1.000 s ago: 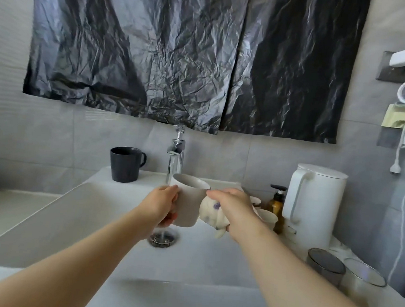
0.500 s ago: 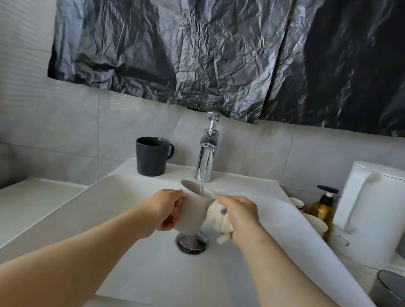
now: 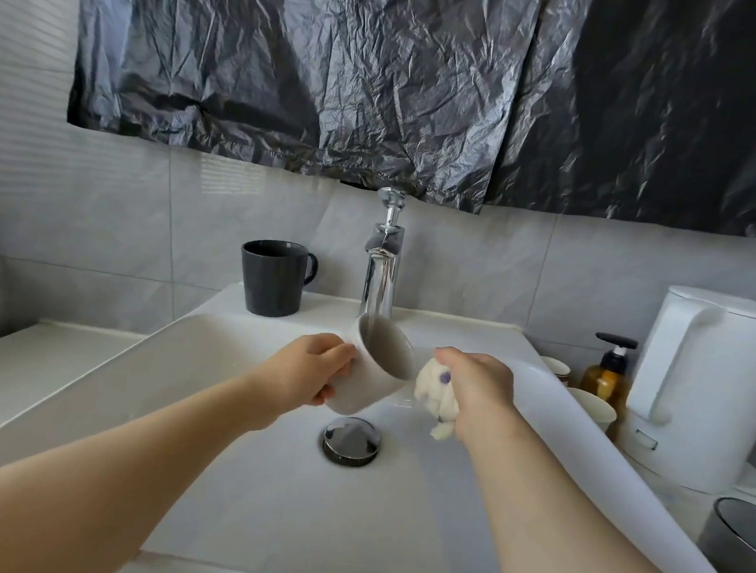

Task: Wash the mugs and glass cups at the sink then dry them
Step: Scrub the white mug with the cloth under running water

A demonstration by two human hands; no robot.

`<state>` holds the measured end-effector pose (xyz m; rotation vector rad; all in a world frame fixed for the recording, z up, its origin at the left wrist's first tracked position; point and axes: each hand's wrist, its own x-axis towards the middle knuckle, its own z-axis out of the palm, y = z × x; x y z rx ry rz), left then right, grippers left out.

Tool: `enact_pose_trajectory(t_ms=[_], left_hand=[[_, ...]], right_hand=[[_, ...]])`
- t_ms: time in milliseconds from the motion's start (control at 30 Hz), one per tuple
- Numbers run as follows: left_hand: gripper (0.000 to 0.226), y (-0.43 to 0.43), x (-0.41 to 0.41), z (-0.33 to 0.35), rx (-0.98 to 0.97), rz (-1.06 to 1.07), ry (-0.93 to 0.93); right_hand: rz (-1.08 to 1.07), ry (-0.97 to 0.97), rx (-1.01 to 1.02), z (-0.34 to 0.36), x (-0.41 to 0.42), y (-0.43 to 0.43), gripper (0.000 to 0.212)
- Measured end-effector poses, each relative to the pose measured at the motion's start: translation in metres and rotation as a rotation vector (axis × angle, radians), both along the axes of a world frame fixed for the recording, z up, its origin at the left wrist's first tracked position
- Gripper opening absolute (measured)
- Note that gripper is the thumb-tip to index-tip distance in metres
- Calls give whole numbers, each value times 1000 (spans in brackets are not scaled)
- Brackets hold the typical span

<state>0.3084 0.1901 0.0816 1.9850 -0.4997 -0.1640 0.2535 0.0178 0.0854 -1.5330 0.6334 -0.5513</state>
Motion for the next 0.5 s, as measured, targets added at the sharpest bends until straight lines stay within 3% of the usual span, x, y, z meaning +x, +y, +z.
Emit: enact_pose_trajectory(t_ms=[267,500], left_hand=[[31,8,0,3,207,19,-424],[27,2,4,-4,310,6,-592]], right_hand=[[-20,-24,51,3,-2,2,25],[-75,-58,89,4,-3,0,21]])
